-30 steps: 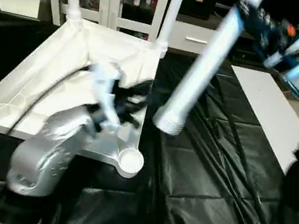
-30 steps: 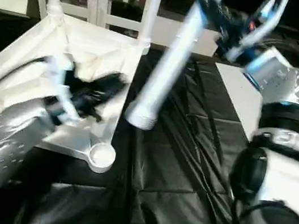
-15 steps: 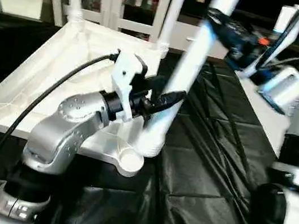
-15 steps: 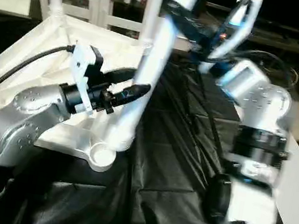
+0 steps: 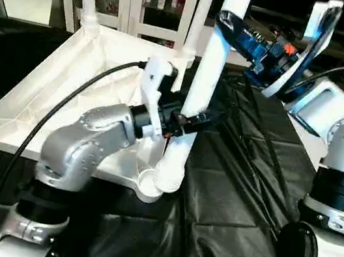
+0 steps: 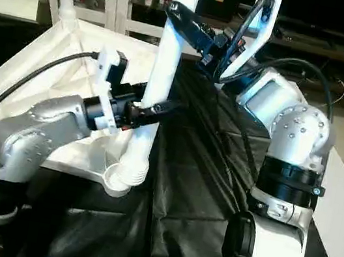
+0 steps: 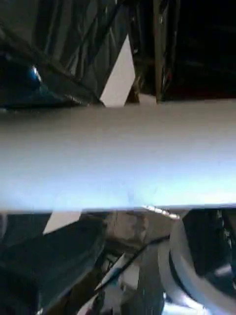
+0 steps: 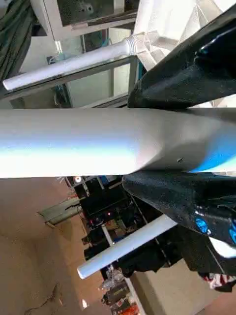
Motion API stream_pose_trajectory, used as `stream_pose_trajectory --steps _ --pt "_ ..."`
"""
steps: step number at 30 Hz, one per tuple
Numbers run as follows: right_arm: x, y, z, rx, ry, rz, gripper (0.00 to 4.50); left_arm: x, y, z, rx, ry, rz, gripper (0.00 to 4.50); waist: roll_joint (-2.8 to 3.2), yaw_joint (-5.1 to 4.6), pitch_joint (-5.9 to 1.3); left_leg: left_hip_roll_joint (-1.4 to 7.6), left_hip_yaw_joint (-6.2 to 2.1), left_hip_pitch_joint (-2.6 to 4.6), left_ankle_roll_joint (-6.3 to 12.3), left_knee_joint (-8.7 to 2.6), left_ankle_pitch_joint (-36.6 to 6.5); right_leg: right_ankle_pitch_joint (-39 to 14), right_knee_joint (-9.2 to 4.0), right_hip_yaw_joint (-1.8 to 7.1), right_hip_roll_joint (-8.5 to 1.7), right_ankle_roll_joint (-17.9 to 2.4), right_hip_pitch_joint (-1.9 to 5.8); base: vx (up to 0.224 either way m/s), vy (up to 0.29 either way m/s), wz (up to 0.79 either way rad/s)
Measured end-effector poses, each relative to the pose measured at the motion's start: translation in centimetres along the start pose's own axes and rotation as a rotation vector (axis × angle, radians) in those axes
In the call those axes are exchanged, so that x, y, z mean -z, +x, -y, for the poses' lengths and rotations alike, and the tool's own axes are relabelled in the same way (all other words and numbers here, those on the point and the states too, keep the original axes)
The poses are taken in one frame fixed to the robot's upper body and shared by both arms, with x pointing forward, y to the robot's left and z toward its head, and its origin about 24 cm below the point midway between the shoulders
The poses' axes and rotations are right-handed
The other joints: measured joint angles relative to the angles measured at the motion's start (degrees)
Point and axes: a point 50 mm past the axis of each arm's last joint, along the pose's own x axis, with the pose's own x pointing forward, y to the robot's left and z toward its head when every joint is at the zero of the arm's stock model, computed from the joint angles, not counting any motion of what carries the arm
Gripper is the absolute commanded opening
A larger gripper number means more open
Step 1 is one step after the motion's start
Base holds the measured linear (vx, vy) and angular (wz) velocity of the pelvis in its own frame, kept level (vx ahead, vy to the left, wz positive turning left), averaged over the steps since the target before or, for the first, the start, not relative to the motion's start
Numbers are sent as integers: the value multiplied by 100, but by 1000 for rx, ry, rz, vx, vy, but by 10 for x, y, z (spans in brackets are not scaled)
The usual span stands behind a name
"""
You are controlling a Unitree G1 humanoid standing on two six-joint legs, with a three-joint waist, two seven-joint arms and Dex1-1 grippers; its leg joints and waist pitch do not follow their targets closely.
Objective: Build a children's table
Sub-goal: Pick table leg
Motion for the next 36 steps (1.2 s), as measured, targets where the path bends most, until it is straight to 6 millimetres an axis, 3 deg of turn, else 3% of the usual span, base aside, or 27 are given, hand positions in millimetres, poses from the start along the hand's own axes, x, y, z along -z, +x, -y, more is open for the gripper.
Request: stream_pose_trajectory --steps 15,18,21,27,32,36 --pt "0 1 -1 20 -6 17 141 -4 -1 -6 -90 -68 37 202 11 15 -2 -1 -1 0 -1 2 1 4 -1 1 0 7 3 0 0 0" --pt "-1 1 -1 28 -7 22 141 -5 1 -4 -87 -78 41 196 13 10 -1 -1 -1 0 -1 2 1 5 -1 1 0 8 2 0 0 0" --pt "-2 1 -1 32 -6 28 211 -5 3 -3 -88 -93 47 191 16 10 -2 -1 -1 0 -1 2 1 6 -1 1 0 9 2 0 0 0" --pt "-4 -1 0 43 -11 37 256 -22 -4 -15 -178 -106 139 186 41 -2 -14 -2 -4 0 -1 2 1 9 -2 2 0 12 3 0 0 0" --pt "-19 -11 15 126 45 161 257 -22 -6 -18 -204 -133 164 186 43 41 -15 -2 -3 -2 -1 8 1 12 -2 1 -2 13 4 0 0 0" --pt "-47 -38 25 170 73 314 257 -24 -8 -20 -224 -172 204 186 43 63 -16 -4 0 -2 0 9 1 14 -4 2 -5 16 7 0 0 0"
